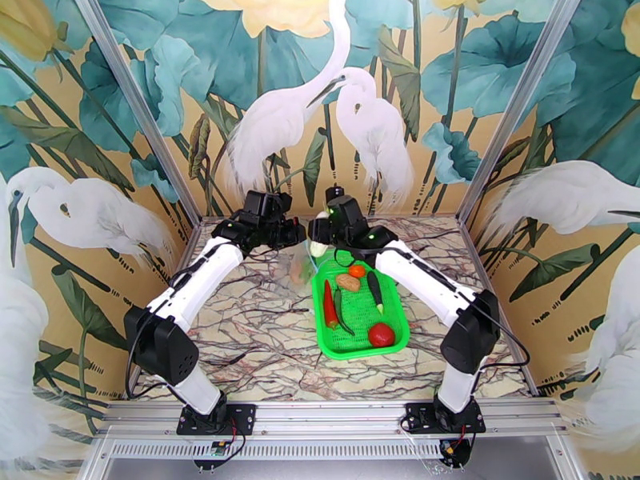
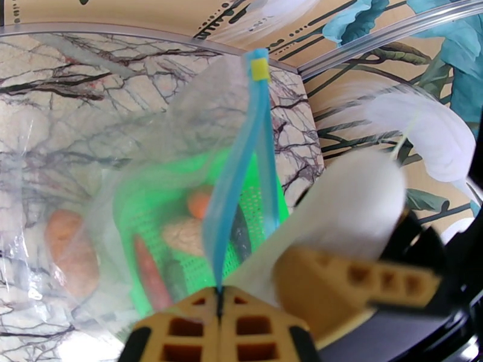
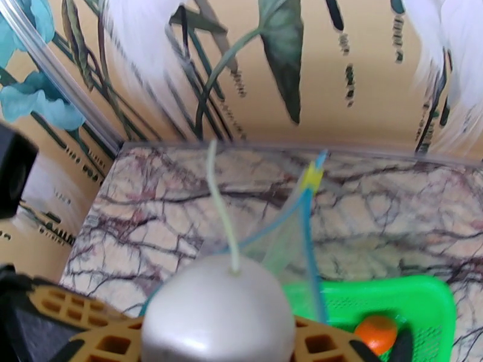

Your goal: Place the food in the zip-top bag and seal the zipper

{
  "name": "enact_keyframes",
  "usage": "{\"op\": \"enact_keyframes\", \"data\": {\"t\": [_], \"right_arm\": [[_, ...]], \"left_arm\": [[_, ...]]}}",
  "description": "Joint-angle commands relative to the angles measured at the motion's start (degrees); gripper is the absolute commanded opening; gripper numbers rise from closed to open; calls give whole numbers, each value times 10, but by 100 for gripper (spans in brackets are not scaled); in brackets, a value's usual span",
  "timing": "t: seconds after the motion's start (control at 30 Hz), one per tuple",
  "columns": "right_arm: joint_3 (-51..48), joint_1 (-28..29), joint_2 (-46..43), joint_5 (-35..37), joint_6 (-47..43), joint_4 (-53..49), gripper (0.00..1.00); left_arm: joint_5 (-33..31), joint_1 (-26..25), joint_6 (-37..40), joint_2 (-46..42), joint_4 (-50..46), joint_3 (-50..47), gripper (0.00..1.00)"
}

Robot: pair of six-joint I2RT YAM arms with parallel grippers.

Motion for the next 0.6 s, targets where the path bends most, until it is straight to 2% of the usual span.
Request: {"op": "enact_keyframes", "data": {"t": [0.0,0.07,0.27,0.43,0.5,0.57], "right_arm": [[11,4,8,-34,22,-38,32],[11,3,9,-34,21,-47,34],[27,3,21,-53,13,-71,53],[58,-1,26,-78,-11,-94,64],[70,-10,23,-101,-24,-103,72],[71,-25,13,-134,-23,-101,74]], "left_arm": [[2,-3,-10,0,30,8,0],[2,-4,-12,-2,32,8,0],[-4,-3,-12,-14,34,4,0],[-8,-3,-15,-27,37,-11,0],[-9,-3,-17,-32,39,-18,0],[-11,-4,-18,-37,40,-24,0]]}}
